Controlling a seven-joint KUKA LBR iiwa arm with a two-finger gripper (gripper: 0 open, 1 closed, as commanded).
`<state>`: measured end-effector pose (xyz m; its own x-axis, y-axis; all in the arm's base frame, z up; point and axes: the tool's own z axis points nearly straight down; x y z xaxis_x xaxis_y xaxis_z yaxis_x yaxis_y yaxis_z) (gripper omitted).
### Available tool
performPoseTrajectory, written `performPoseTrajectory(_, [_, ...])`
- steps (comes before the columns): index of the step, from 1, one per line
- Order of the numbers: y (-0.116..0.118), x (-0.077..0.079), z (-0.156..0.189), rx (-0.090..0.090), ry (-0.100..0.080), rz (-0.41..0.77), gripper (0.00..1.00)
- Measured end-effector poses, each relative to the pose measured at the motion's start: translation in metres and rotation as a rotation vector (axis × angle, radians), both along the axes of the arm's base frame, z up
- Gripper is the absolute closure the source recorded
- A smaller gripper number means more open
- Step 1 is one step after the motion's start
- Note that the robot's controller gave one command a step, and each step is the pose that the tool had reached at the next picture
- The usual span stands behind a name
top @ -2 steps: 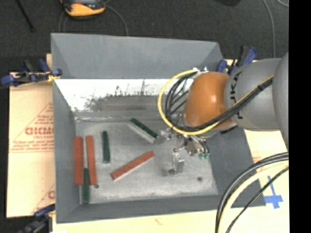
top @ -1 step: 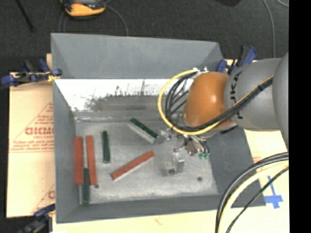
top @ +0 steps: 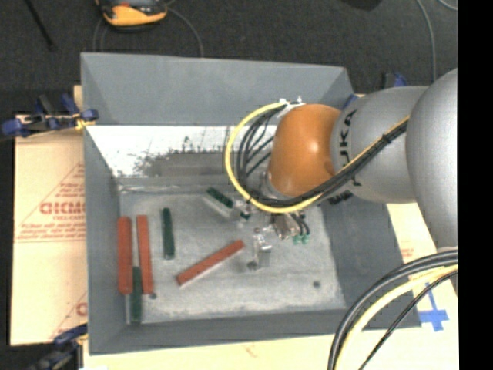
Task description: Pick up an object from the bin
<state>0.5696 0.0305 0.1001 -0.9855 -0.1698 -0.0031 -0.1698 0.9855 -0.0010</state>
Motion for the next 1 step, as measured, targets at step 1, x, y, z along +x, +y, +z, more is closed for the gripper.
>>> performPoseTrajectory(1, [0.0220, -0.0054, -0.0233, 0.000, 0.000, 0.247, 1.00])
